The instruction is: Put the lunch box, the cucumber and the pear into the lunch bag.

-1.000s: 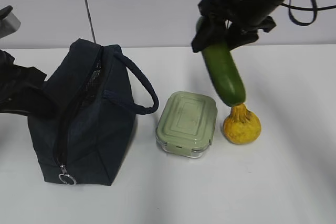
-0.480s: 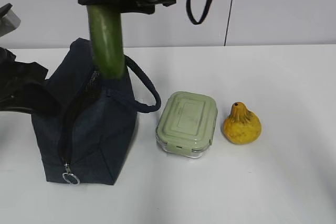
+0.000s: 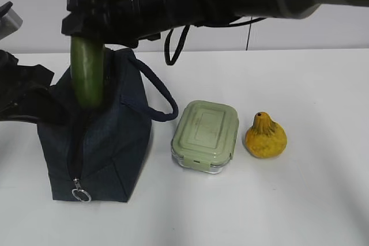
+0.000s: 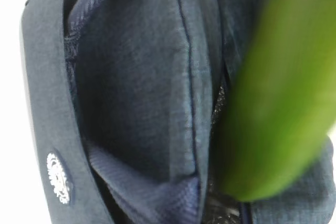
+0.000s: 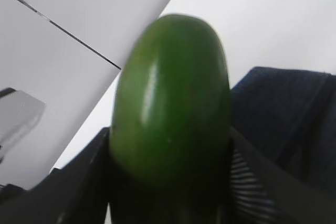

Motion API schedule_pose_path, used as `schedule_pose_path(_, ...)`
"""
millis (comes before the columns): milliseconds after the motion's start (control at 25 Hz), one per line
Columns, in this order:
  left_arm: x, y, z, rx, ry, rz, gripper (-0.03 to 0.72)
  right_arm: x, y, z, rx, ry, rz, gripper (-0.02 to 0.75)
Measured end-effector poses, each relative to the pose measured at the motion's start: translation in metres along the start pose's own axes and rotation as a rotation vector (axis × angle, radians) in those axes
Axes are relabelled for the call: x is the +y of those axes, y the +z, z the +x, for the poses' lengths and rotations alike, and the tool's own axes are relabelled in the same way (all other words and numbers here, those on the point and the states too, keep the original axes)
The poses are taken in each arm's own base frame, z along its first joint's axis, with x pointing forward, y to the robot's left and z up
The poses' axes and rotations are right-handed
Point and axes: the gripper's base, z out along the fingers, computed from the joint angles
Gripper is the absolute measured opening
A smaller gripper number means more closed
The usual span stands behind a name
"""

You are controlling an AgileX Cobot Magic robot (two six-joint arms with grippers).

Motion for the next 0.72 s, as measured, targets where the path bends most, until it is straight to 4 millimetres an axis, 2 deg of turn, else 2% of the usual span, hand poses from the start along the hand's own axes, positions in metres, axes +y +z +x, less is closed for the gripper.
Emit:
schedule_pose_path(280, 0.000, 0.000, 0.000, -0.002, 0.000, -0.001, 0.002, -0.015, 0.014, 0.018, 0.098, -0.053, 0.028, 0.421)
schedule_pose_path(720, 0.000, 0.000, -0.001, -0.014, -0.003, -0.002, 0.001, -0.025, 0.012, 0.032, 0.253, -0.106, 0.113, 0.438)
